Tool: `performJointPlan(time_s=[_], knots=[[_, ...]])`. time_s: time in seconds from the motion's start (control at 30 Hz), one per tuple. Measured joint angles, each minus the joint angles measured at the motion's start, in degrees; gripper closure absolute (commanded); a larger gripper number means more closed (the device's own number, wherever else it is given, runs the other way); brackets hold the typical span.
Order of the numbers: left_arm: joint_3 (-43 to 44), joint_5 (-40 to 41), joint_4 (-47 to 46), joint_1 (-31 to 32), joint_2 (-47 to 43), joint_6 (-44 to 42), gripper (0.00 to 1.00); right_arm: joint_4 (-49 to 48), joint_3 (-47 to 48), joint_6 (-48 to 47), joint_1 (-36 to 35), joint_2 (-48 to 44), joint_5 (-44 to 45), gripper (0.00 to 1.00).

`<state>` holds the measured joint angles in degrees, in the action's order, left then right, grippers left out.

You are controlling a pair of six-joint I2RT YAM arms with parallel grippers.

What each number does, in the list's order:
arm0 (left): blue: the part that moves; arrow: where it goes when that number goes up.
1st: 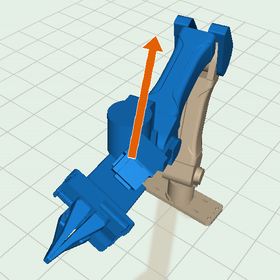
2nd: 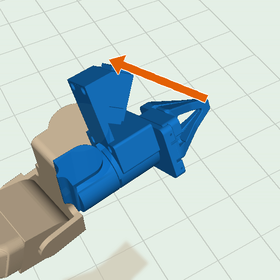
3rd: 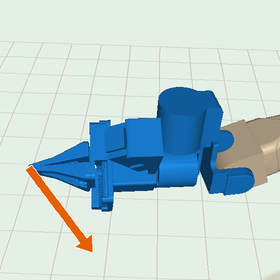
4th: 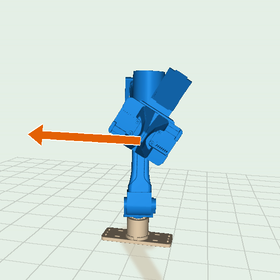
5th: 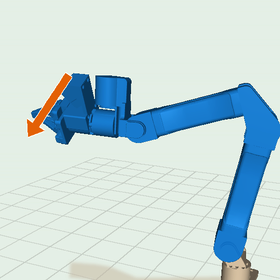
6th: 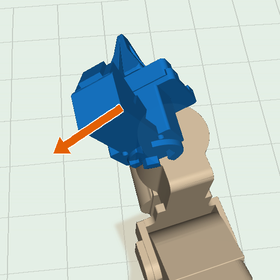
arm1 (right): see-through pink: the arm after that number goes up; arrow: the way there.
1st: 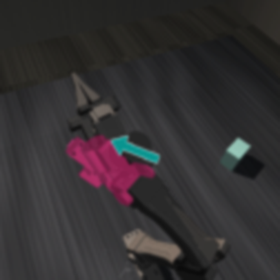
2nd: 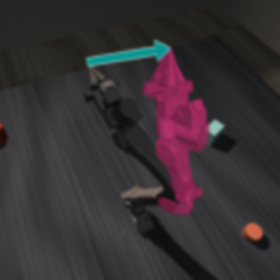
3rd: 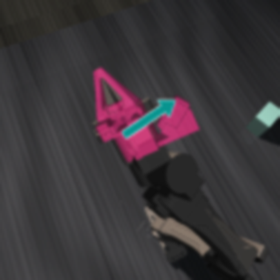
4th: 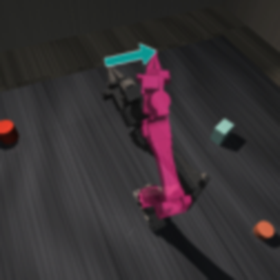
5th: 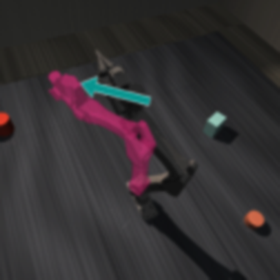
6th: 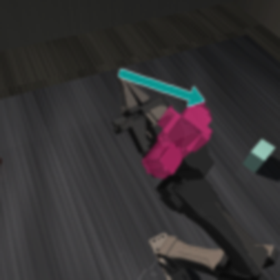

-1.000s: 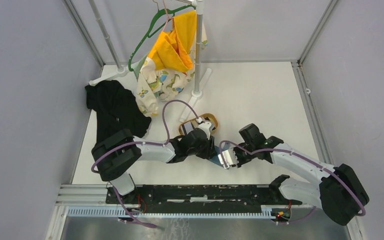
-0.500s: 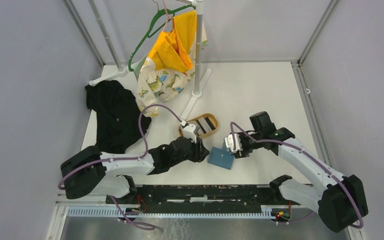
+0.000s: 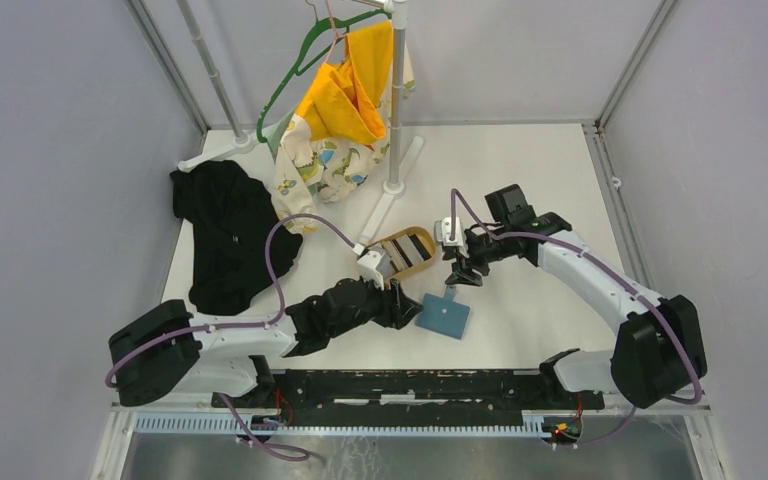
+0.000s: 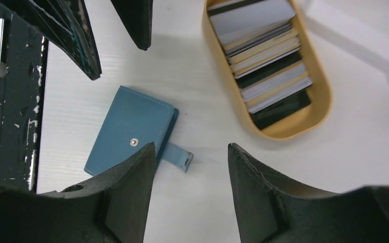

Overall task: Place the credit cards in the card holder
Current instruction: Close the card holder at the center of the board.

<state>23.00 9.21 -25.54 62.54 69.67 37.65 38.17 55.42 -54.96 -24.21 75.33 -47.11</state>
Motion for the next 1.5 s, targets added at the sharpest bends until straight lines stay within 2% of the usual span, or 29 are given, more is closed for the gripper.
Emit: performJointPlan(time_s=[0.17,0.27,0.63,1.13,1.23,1.4,1.5], knots=[[-1.1,-5.0,-6.6,-0.1,4.0,-1.0,0.56,-0.3,-4.3,2.3,0.9,2.4,1.8,0.47],[-0.6,-7.1,-9.1,0.0,8.1,-1.3,0.60,-0.5,-4.9,3.6,1.4,3.6,3.8,0.51],[5.7,-9.7,-11.3,0.1,20.2,-1.4,0.66,-0.9,-4.9,5.3,1.9,8.6,5.8,0.59],[6.7,-9.2,-11.3,0.1,23.5,-1.4,0.76,-0.8,-4.9,6.1,1.9,12.8,5.7,0.71],[6.7,-8.9,-11.3,0.1,23.5,-1.4,0.76,-0.8,-4.9,6.2,1.9,12.9,5.7,0.70],[6.7,-8.7,-11.3,0.2,23.5,-1.4,0.76,-1.5,-4.9,7.2,1.9,13.0,6.1,0.62],[6.7,-8.4,-11.3,0.2,23.5,-1.4,0.76,-2.2,-4.9,7.8,1.9,13.0,6.7,0.62]])
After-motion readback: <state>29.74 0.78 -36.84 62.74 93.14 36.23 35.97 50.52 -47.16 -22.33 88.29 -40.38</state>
